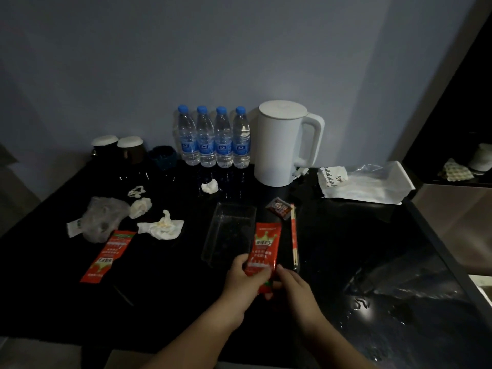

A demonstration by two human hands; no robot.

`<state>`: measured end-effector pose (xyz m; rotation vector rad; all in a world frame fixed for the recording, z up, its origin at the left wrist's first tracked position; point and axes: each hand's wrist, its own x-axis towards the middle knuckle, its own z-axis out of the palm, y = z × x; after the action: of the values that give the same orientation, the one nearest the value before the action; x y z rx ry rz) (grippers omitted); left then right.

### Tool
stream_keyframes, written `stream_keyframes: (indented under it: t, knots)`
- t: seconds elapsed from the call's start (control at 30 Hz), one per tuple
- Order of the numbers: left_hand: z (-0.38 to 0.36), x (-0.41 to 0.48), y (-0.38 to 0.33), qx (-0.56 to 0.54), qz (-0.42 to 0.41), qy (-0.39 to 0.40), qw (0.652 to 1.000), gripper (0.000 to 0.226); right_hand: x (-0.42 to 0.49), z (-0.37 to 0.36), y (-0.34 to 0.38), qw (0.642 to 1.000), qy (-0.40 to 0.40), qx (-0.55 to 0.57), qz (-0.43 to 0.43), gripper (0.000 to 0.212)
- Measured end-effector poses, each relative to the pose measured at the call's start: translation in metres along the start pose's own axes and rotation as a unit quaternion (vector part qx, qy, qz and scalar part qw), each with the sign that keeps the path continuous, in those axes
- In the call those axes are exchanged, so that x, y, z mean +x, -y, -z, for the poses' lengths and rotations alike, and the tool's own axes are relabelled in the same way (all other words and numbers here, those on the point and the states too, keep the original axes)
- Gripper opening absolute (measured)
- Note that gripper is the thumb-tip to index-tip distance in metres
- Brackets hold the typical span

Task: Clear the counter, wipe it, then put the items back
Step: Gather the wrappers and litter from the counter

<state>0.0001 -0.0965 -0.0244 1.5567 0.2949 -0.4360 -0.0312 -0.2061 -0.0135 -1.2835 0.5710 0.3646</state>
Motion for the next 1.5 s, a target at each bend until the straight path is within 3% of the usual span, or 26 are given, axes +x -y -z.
stream_keyframes:
  t: [0.23, 0.5, 0.67, 0.87, 1.03, 1.2, 1.27, 1.33, 1.5]
  knots:
    - [0.002, -0.010, -0.016, -0.065, 0.033, -0.050, 0.996, 0.038, -0.012, -0.011, 0.007, 0.994, 0.040, -0.094, 0.043, 0.020]
    - [0.038, -0.021, -0.029, -0.014, -0.036, -0.080, 0.996, 0.035, -0.010, -0.038, 0.020, 0.989, 0.059, -0.126, 0.044, 0.019]
    - [0.093, -0.021, -0.036, -0.006, -0.058, -0.121, 0.991, 0.032, 0.000, -0.080, 0.021, 0.989, 0.054, -0.126, 0.047, 0.017]
    - [0.187, -0.002, -0.022, 0.085, -0.035, -0.197, 0.976, 0.015, 0.017, -0.154, 0.008, 0.989, 0.046, -0.137, 0.037, 0.014]
    - [0.257, 0.014, -0.005, 0.168, -0.011, -0.236, 0.957, 0.022, 0.031, -0.210, -0.010, 0.989, 0.060, -0.135, 0.015, 0.013]
    - [0.298, 0.037, -0.002, 0.225, 0.043, -0.211, 0.950, 0.019, 0.046, -0.240, -0.021, 0.993, 0.038, -0.115, -0.011, 0.016]
    - [0.308, 0.045, -0.003, 0.302, 0.065, -0.212, 0.927, 0.013, 0.049, -0.244, -0.024, 0.993, 0.023, -0.111, -0.027, 0.015]
    - [0.315, 0.050, -0.003, 0.359, 0.083, -0.212, 0.905, 0.025, 0.051, -0.244, -0.026, 0.994, 0.001, -0.107, -0.037, 0.014]
    - [0.324, 0.063, 0.003, 0.287, 0.133, -0.168, 0.934, 0.045, 0.060, -0.231, -0.033, 0.990, -0.057, -0.124, -0.041, 0.012]
